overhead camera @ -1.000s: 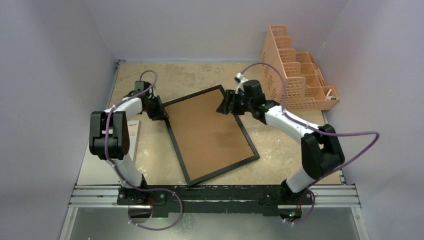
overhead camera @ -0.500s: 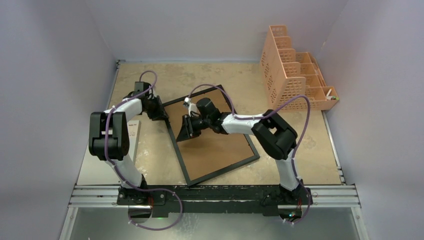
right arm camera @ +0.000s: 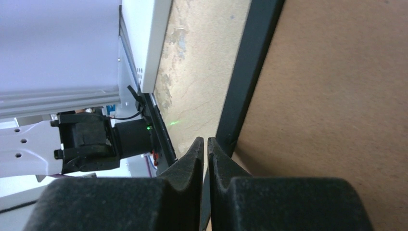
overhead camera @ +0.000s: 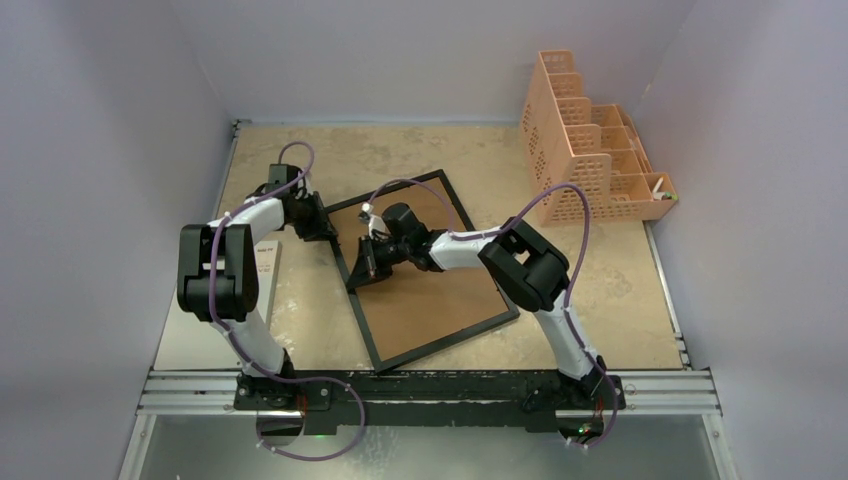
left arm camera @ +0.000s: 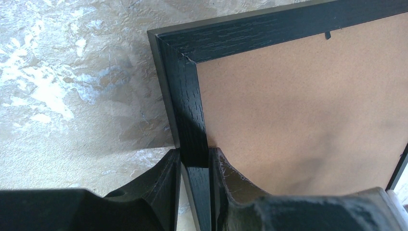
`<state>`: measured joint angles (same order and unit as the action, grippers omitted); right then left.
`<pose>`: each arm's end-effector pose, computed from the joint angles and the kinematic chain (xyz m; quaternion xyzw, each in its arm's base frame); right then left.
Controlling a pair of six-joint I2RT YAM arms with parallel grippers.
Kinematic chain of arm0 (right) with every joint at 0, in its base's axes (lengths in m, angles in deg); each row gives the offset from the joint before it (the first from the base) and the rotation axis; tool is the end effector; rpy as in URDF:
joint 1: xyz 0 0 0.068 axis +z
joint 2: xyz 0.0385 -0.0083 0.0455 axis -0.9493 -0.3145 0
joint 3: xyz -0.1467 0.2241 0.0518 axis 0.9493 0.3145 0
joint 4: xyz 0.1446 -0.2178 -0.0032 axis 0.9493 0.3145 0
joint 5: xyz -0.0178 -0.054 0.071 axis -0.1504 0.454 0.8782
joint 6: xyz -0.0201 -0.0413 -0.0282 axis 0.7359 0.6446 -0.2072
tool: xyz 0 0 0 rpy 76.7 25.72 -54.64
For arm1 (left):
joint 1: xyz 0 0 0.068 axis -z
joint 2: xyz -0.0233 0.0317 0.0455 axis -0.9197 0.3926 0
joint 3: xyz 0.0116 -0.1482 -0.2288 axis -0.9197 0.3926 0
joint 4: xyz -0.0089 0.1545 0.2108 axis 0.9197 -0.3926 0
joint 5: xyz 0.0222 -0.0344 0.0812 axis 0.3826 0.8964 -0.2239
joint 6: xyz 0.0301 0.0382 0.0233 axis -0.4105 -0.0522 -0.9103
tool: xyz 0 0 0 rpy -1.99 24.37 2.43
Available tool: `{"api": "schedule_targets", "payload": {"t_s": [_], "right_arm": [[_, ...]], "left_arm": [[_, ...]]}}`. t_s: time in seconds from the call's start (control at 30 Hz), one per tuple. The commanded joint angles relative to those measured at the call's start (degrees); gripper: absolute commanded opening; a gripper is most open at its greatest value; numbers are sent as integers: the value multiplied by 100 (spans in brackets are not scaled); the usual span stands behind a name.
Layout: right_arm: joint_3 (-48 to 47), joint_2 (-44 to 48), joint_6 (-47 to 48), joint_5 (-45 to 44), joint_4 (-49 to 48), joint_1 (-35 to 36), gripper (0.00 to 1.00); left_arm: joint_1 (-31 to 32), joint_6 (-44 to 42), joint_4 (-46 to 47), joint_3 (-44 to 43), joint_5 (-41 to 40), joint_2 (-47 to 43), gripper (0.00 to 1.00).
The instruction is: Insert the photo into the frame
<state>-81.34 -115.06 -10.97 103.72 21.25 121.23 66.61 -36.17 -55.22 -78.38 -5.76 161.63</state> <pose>0.2913 0.3766 0.1382 -0.1851 0.7985 0.5624 0.1091 0.3504 -0.0077 0.1642 -0.1821 0.9437 -0.1781 0.2110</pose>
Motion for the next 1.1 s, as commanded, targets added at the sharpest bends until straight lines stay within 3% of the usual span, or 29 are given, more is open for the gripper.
{"api": "schedule_targets", "payload": {"t_s": [0.0, 1.07], "right_arm": [[-198, -46, 9, -95, 220, 26, 8], [-140, -471, 549, -1162, 1656, -271, 7]], "left_arm": [[60, -159, -185, 228, -193, 294, 0], [58, -138, -203, 264, -230, 287, 0]]}}
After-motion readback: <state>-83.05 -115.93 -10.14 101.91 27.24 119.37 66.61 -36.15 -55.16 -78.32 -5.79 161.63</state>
